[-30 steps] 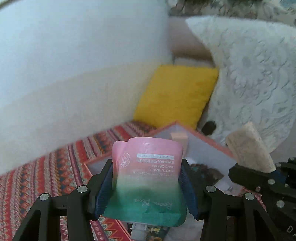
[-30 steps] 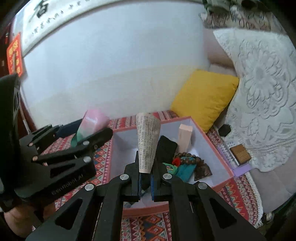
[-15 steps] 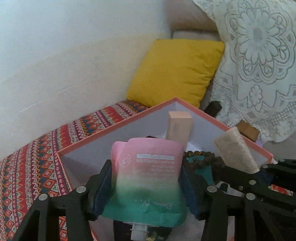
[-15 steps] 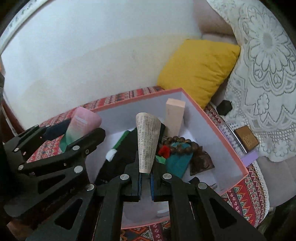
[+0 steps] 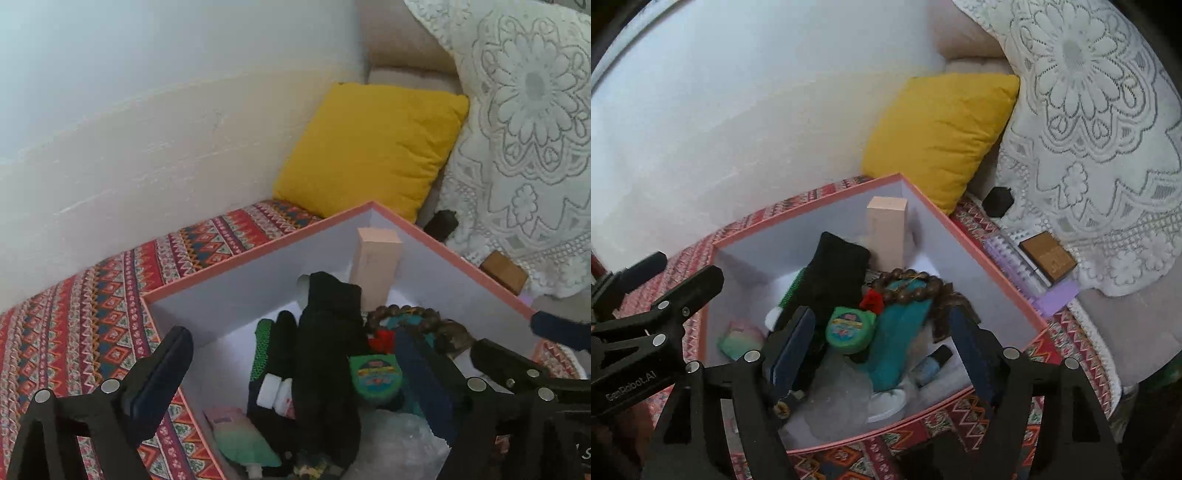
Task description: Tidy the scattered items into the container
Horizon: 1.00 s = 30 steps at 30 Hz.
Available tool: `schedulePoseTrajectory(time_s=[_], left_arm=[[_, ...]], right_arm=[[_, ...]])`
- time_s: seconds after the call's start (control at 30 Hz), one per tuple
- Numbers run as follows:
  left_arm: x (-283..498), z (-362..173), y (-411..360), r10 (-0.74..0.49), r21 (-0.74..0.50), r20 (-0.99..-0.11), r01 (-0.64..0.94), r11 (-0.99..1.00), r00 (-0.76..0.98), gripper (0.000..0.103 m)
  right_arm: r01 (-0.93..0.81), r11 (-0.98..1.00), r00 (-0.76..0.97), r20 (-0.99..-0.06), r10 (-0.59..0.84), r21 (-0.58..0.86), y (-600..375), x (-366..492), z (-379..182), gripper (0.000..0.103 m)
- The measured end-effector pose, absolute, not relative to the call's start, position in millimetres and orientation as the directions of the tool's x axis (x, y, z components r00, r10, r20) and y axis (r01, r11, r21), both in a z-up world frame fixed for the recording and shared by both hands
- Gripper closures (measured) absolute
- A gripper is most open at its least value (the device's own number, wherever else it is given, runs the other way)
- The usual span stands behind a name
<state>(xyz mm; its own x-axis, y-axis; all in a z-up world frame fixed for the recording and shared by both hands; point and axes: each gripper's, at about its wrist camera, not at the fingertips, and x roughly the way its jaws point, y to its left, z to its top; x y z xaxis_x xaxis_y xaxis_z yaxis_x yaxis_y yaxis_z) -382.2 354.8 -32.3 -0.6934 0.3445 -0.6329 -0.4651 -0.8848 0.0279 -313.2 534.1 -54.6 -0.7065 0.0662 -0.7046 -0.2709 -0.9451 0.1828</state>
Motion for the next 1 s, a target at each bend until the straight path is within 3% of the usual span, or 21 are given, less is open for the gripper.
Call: schedulePoseTrajectory(time_s=[0.6, 0.7, 0.77, 1.0], left_arm=[[-310.3, 13.3, 288.6, 0.343, 0.019, -0.574, -0.432, -0.902, -0.743, 0.01], [-285.0, 21.3, 265.5, 0.344, 0.008, -0.558, -0.419, -0.908, -0.755, 0.005], [-269.0, 24.5, 252.3, 0.341, 0.011, -0.546, -0.413, -0.911, -0.765, 0.004], [-207.1, 27.9, 203.3, 0.316, 0.028, -0.524, -0.386, -0.922, -0.791, 0.003]], right_arm=[[-0.227, -0.96, -0.726, -0.685, 0.054, 0.165, 471.2, -259.3, -9.4, 0.021], [-0.197, -0.97, -0.731, -0.681, 0.05, 0.14, 444.8, -240.2, -1.7, 0.018], [-0.162, -0.978, -0.739, -0.673, 0.033, 0.13, 425.4, -229.0, 2.0, 0.01], [-0.029, -0.998, -0.749, -0.663, -0.017, 0.058, 331.6, -188.5, 6.3, 0.009]])
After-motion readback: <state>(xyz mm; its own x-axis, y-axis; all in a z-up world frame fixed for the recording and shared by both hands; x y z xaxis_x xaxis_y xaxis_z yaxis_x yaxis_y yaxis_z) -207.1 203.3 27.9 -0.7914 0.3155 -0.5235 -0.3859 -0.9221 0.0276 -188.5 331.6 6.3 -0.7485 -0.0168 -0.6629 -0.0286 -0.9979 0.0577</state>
